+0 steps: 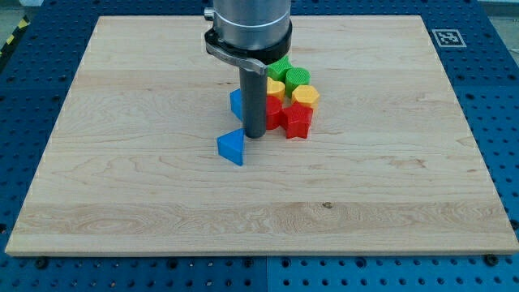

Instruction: Push the blue triangle to the bottom left of the blue cube

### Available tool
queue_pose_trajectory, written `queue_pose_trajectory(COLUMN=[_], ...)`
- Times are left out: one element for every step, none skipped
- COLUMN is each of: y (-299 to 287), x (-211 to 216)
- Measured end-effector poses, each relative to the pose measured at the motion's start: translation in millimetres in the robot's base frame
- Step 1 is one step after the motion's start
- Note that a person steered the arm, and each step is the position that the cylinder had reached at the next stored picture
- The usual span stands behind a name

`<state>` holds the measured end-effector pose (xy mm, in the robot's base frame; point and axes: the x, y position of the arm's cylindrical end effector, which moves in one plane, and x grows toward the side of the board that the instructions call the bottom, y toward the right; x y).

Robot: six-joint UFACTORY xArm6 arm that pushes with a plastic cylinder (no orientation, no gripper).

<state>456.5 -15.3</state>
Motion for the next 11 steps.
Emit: queue_pose_trajectory(y=[-6, -40, -46, -45, -36, 3, 28, 47, 32, 5, 5], x=[-1, -7, -1, 6, 0, 15, 35, 60, 82, 50, 39])
